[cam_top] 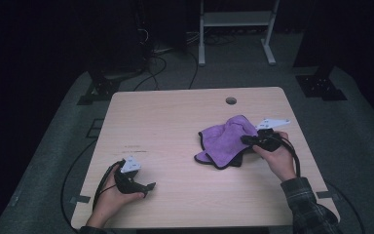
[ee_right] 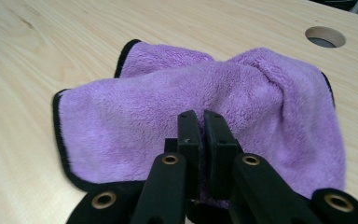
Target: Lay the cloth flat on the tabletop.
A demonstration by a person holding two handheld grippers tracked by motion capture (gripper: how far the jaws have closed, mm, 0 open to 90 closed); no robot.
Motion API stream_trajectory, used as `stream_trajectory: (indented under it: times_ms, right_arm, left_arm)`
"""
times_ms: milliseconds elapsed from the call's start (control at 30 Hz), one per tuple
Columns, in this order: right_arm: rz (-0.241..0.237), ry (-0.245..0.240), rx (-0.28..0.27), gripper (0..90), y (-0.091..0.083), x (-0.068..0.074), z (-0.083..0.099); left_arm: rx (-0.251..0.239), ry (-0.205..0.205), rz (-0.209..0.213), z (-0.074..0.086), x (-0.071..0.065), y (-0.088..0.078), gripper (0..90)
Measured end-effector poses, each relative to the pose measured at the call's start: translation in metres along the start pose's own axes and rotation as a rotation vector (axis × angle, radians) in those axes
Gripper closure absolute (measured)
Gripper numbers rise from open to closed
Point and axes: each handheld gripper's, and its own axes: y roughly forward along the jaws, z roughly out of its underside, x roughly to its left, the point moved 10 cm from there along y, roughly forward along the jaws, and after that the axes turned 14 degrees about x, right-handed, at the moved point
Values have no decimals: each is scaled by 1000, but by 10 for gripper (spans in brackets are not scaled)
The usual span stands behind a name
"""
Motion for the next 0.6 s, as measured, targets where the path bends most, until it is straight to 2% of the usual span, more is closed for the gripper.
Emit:
stream_trajectory:
  times_ms: [200, 367, 600]
  right_arm:
    - [12, 12, 10, 856, -16, -6, 17]
    - [46, 46, 16, 856, -32, -21, 34]
    - [98, 107, 64, 856, -38, -48, 64]
  left_arm:
    - [3, 0, 0, 0, 0, 0, 0]
    - [3, 0, 1, 0, 0, 0, 0]
    - [4, 1, 0, 1, 0, -1, 0]
